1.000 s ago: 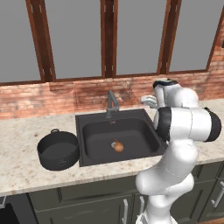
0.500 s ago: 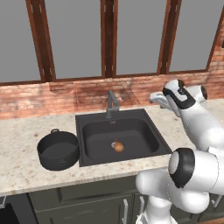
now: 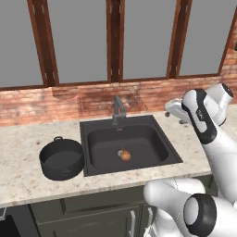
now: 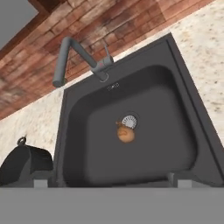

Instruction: Dump the onion from the pot into the sink. Then turn on the water and wash the onion. Then turn off the water and put the onion back in the pot.

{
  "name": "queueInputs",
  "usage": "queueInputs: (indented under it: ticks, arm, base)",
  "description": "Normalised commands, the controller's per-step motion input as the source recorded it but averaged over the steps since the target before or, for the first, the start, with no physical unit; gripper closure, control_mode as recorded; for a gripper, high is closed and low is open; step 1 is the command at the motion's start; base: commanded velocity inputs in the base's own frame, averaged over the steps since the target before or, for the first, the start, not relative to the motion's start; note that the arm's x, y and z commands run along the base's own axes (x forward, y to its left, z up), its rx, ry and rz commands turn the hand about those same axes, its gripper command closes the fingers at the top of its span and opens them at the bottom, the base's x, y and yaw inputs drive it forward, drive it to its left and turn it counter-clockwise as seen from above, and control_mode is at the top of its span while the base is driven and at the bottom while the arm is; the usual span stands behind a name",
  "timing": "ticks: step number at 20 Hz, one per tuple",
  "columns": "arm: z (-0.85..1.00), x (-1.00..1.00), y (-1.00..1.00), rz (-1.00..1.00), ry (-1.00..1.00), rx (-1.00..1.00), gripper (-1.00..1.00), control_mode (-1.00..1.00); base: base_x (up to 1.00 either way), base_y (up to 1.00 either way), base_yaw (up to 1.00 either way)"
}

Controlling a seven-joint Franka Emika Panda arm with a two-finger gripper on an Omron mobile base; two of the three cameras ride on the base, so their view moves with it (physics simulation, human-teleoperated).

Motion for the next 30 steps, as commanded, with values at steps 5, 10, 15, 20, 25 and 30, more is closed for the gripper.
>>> queueInputs:
  ticks: [5,10,15,20,25,30]
  arm:
    - [-0.03,-0.76,0.2,0.08,0.02,-0.09,-1.0,-1.0]
    - [-0.16,-0.38,0.45,0.05,-0.08,-0.13,-1.0,-1.0]
    - [-0.08,-0.03,0.49,0.03,-0.06,-0.09,-1.0,-1.0]
    - [-0.15,0.0,0.37,0.01,-0.04,-0.1,-1.0,-1.0]
    - [-0.19,0.13,0.22,0.0,-0.01,-0.13,-1.0,-1.0]
    - [-0.19,0.18,0.14,0.0,0.0,-0.11,-1.0,-1.0]
  base:
    - [0.0,0.0,0.0]
    - [0.0,0.0,0.0]
    - [0.0,0.0,0.0]
    - [0.0,0.0,0.0]
    - [0.0,0.0,0.0]
    - [0.0,0.0,0.0]
